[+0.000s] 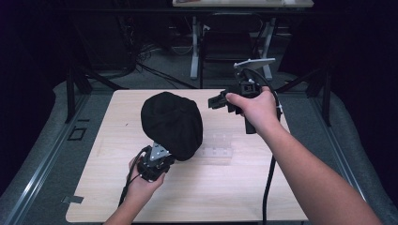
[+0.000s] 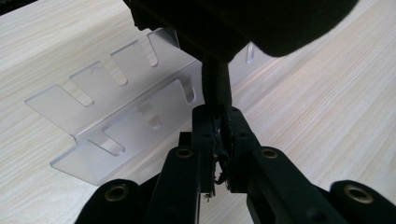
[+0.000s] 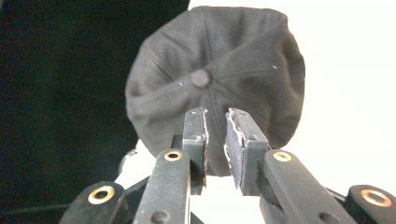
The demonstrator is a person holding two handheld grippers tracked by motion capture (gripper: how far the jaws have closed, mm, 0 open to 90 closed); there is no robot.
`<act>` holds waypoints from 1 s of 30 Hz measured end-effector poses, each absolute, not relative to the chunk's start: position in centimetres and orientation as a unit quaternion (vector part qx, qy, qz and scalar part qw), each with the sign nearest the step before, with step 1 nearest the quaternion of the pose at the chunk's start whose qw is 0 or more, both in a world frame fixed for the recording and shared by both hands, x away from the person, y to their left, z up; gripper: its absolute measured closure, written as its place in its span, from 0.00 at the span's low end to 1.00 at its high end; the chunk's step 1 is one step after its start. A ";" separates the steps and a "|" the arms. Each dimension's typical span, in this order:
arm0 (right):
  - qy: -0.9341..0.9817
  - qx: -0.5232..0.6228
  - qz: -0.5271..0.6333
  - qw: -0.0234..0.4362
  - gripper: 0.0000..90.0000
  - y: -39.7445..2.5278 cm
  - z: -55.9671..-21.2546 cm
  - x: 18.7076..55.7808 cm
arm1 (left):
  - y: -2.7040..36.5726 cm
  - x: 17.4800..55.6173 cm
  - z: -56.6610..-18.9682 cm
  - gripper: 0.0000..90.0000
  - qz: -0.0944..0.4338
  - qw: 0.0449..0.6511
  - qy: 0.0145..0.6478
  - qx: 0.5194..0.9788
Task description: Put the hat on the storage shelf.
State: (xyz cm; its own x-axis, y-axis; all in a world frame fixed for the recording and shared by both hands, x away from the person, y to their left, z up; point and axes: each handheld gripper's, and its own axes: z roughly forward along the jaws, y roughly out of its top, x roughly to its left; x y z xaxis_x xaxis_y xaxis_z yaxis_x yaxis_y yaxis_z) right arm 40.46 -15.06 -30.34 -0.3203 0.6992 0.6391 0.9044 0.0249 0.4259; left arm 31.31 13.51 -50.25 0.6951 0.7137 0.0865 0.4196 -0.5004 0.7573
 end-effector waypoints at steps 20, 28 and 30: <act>-0.752 -0.560 -0.347 0.023 0.82 -17.2 -32.4 37.6 | 15.8 30.1 -50.1 0.61 0.211 0.410 0.373 0.805; -0.752 -0.562 -0.344 0.010 0.81 -18.4 -33.0 36.7 | 16.9 29.9 -50.4 0.58 0.212 0.409 0.385 0.800; -0.754 -0.562 -0.340 0.007 0.80 -18.7 -33.2 36.5 | 17.3 29.8 -50.6 0.57 0.211 0.408 0.387 0.800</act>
